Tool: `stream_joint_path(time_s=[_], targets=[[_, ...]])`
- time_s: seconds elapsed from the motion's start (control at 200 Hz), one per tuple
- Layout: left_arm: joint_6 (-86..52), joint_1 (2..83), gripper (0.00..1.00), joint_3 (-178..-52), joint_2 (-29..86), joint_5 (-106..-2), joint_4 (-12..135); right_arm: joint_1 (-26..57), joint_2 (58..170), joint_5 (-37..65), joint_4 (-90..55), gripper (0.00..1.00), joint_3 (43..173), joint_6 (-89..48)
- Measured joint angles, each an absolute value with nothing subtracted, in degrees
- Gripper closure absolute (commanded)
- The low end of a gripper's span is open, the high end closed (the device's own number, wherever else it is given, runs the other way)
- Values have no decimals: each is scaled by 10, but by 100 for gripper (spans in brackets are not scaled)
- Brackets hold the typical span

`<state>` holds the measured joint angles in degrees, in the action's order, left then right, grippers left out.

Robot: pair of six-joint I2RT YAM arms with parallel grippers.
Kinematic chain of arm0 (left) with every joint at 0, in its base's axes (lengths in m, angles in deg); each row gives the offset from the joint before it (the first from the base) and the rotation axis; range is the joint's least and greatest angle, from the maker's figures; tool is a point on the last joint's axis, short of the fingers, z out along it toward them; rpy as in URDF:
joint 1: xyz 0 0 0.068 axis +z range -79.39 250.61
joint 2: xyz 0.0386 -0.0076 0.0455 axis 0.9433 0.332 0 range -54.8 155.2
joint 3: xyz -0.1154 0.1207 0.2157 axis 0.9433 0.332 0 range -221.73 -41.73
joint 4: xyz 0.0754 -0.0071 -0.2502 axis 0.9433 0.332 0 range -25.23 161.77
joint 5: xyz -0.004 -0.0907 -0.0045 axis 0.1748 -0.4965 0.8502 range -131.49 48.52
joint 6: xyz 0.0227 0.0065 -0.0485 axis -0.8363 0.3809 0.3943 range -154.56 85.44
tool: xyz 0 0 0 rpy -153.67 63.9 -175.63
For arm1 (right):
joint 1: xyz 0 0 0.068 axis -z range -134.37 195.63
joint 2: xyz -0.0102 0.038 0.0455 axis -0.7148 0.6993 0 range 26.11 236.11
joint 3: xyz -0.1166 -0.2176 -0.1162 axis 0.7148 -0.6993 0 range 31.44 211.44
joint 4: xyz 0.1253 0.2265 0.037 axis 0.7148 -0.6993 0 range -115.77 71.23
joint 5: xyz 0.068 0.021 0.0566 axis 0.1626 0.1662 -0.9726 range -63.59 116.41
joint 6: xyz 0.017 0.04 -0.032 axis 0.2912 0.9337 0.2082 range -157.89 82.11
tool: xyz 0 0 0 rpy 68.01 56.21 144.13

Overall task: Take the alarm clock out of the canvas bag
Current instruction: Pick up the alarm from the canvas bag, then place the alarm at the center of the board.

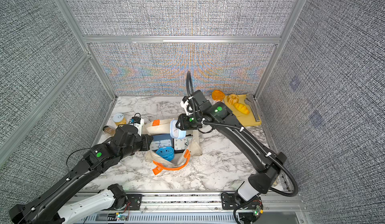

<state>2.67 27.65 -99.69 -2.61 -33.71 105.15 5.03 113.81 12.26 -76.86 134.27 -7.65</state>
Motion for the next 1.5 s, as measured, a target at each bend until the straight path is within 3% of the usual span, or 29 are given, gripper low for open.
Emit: stream_joint_path(time_s=[0.255, 0.37, 0.845, 1.13, 1.501], targets=[[-4, 276, 30, -1068, -13, -340, 1052, 193, 1024, 136, -736, 58, 1276, -52], [-27, 277, 22, -1106, -3, -344, 1053, 260, 987, 144, -722, 58, 1231, -46], [-100, 276, 24, -1254, 62, -398, 1045, 481, 873, 109, -550, 58, 919, 22], [-99, 276, 24, -1250, 88, -446, 995, 539, 878, 64, -400, 58, 770, 85], [-88, 276, 25, -1220, 82, -456, 987, 546, 948, 54, -226, 58, 672, 157]])
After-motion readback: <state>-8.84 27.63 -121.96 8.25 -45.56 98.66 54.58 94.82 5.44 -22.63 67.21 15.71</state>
